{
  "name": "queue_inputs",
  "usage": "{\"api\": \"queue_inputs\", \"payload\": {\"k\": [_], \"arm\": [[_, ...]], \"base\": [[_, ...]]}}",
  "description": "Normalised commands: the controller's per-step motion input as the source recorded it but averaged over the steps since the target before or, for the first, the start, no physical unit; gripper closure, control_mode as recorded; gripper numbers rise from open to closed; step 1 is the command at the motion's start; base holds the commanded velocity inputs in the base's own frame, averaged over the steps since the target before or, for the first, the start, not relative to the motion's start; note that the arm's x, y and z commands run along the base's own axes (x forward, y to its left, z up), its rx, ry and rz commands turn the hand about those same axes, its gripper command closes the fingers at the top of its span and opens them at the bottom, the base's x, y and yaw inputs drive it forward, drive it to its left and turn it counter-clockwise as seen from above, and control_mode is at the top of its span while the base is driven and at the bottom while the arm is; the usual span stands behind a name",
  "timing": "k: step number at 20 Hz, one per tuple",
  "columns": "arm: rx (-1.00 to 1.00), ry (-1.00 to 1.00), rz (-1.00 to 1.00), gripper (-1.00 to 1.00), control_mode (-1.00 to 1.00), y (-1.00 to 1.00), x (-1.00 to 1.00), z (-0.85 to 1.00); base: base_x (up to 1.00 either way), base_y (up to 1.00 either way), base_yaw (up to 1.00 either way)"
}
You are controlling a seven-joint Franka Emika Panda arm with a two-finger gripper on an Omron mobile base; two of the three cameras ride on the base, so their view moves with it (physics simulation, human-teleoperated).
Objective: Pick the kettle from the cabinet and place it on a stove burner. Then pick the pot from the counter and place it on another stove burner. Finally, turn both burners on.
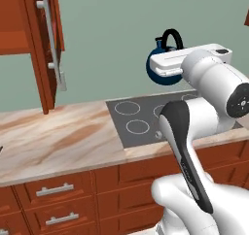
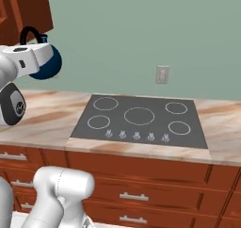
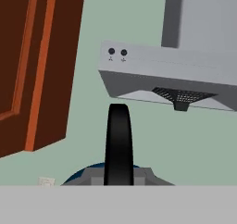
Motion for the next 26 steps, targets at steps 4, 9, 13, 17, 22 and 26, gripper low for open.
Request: {"api": "queue_inputs", "payload": {"k": [4,9,13,17,22,26], "arm": [[0.00,0.00,0.00,1.00,1.00,0.00,0.00,0.00],[0.00,0.00,0.00,1.00,1.00,0.00,0.00,0.00],[0.00,0.00,0.00,1.00,1.00,0.00,0.00,0.00],[0.00,0.00,0.00,1.00,1.00,0.00,0.00,0.00],[0.00,0.00,0.00,1.00,1.00,0.00,0.00,0.00],[0.00,0.00,0.00,1.00,1.00,0.00,0.00,0.00]], "base": [[0.50,-0.39,0.07],[0.47,-0.41,0.08],[0.45,-0.41,0.07],[0.44,-0.40,0.07],[0.44,-0.39,0.08],[0.44,-0.37,0.07]]}}
